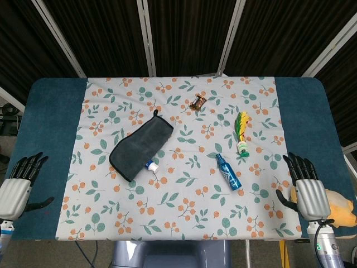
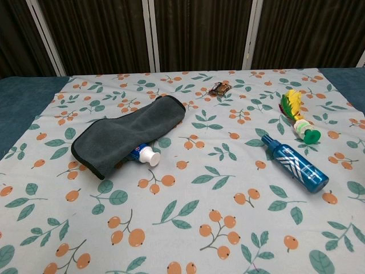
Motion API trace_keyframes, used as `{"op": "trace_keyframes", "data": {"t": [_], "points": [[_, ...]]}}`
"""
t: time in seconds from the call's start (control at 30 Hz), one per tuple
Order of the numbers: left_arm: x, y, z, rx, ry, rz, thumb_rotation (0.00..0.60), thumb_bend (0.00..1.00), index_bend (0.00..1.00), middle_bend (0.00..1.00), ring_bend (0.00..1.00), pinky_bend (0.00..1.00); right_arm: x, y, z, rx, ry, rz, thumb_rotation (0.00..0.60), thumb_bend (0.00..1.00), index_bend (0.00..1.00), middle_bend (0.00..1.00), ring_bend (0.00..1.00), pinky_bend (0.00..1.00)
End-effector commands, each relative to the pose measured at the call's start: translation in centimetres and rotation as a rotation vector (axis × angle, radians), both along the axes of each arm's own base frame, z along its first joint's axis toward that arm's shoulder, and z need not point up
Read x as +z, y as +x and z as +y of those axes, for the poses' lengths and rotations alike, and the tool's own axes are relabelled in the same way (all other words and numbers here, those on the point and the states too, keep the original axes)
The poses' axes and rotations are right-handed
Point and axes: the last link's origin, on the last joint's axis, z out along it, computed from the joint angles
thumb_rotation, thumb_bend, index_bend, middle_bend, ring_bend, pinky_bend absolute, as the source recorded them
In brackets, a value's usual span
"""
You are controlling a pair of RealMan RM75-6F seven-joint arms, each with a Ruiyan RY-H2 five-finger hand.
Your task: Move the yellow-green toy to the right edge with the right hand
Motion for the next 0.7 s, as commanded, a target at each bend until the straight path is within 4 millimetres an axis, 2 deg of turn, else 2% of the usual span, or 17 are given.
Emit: {"op": "trace_keyframes", "data": {"t": [0.03, 0.37, 0.43, 0.5, 0.7], "points": [[0.0, 0.0, 0.0, 0.000, 0.000, 0.002, 0.597, 0.15, 0.00, 0.00, 0.00, 0.00, -0.1, 0.0, -0.1, -0.002, 0.002, 0.000, 0.600, 0.22, 0.02, 0.00, 0.00, 0.00], [0.1, -0.1, -0.1, 0.006, 0.001, -0.006, 0.597, 0.15, 0.00, 0.00, 0.00, 0.00, -0.3, 0.3, -0.6, -0.038, 0.021, -0.047, 0.600, 0.22, 0.03, 0.00, 0.00, 0.00], [0.2, -0.2, -0.1, 0.009, 0.001, -0.008, 0.597, 0.15, 0.00, 0.00, 0.00, 0.00, -0.3, 0.6, -1.0, -0.045, 0.018, -0.064, 0.600, 0.22, 0.06, 0.00, 0.00, 0.00], [0.2, -0.2, -0.1, 0.012, 0.001, -0.009, 0.598, 0.15, 0.00, 0.00, 0.00, 0.00, -0.3, 1.1, -1.7, -0.046, 0.012, -0.079, 0.600, 0.22, 0.10, 0.00, 0.00, 0.00], [0.3, -0.3, -0.2, 0.020, -0.004, -0.022, 0.598, 0.15, 0.00, 0.00, 0.00, 0.00, -1.2, 4.2, -6.2, -0.016, 0.020, -0.129, 0.600, 0.22, 0.18, 0.01, 0.00, 0.00]]}}
